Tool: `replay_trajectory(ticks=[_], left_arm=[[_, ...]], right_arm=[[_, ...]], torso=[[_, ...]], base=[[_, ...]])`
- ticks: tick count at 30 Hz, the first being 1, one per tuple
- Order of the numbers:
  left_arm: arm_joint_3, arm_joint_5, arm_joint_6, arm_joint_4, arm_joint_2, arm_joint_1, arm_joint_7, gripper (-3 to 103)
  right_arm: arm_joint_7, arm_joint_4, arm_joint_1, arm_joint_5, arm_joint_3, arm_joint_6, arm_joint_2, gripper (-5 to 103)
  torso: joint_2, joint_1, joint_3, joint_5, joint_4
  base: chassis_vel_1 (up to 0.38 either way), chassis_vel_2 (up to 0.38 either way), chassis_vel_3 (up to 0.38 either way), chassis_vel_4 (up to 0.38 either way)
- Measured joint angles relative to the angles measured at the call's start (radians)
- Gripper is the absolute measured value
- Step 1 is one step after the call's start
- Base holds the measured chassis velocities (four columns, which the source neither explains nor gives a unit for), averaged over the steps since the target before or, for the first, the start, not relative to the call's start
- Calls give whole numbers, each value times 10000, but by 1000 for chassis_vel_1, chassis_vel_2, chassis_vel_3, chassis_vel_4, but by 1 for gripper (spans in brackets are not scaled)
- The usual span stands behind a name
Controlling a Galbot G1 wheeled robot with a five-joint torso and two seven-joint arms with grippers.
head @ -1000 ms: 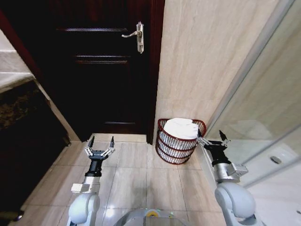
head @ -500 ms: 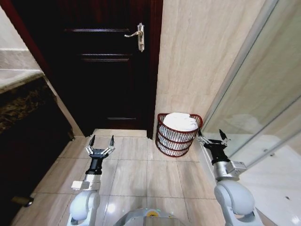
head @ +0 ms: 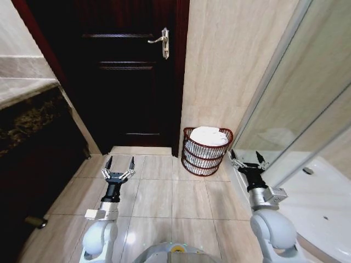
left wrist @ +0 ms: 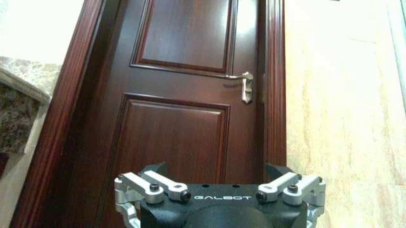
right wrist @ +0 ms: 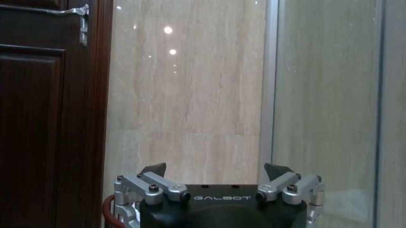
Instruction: Discard the used towel into the hamper.
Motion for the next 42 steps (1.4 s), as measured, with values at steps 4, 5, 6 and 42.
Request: replay_trajectory(ticks=[4, 5, 6, 42], left_arm=[[4, 7, -30, -60, -35, 103, 48, 100], [0, 9, -44, -94, -36, 143, 53, 100], [-15, 10, -58, -123, -36, 178, 55, 100], [-108, 209, -310, -448, -147, 595, -291, 100]], right_arm=[[-4, 3, -145, 12, 31, 119, 33, 100], [-15, 27, -208, 26, 49, 148, 39, 100], [-26, 51, -257, 42, 72, 176, 42, 100], [-53, 249, -739, 606, 424, 715, 11, 100]], torso=[[0, 0, 0, 0, 0], [0, 0, 0, 1, -1], [0, 0, 0, -1, -3], [0, 0, -1, 0, -1]], base=[[64, -78, -86, 74], [83, -78, -105, 57], [83, -78, -98, 71], [75, -72, -75, 70]])
